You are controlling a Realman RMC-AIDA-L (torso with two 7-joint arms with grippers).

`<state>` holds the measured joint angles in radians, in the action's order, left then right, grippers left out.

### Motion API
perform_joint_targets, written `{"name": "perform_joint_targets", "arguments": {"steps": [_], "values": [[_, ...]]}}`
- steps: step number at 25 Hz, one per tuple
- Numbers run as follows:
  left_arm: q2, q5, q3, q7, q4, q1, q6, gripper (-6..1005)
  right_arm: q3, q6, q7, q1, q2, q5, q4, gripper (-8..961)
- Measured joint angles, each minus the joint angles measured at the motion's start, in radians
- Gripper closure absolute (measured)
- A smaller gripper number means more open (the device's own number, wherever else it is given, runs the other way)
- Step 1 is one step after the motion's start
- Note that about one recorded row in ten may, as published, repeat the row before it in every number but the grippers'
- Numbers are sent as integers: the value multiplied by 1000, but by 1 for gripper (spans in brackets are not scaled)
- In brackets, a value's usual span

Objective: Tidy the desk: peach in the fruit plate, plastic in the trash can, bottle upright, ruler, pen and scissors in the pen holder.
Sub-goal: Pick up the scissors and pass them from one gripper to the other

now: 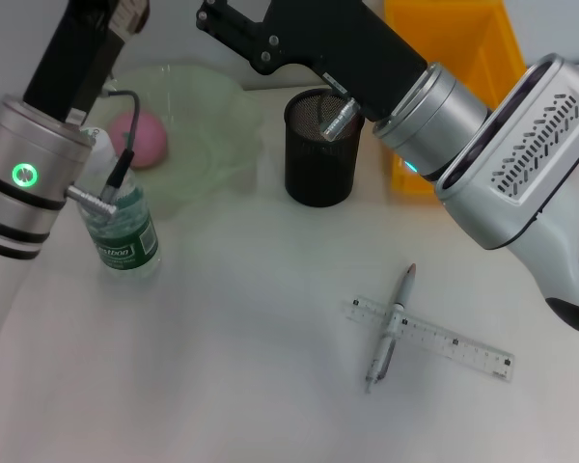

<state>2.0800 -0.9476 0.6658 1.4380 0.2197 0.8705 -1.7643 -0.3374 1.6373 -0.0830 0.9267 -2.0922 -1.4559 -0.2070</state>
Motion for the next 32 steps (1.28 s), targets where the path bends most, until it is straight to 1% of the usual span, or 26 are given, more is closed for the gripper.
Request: {"name": "perform_joint_targets", "arguments": {"steps": [1,2,6,15,26,32], "values": [[0,-83,-74,-2,-4,-11,5,757,0,-1,0,-1,0,-1,0,199],[0,-83,-74,-2,-4,-11,5,757,0,-1,0,-1,0,-2,0,199],[0,-159,-144,-3,-8,-27,7,757,0,0,-1,-3,0,-2,-1,200],[0,-183,-164,2,-24,-32,8,757,-2,7,-14,-12,0,-2,-7,199],[0,-188,-164,4,-36,-30,9,757,-2,1,-24,-16,0,-2,-10,199],[0,-188,-164,0,-29,-26,11,757,-1,1,-24,-14,0,-2,-7,216]]}}
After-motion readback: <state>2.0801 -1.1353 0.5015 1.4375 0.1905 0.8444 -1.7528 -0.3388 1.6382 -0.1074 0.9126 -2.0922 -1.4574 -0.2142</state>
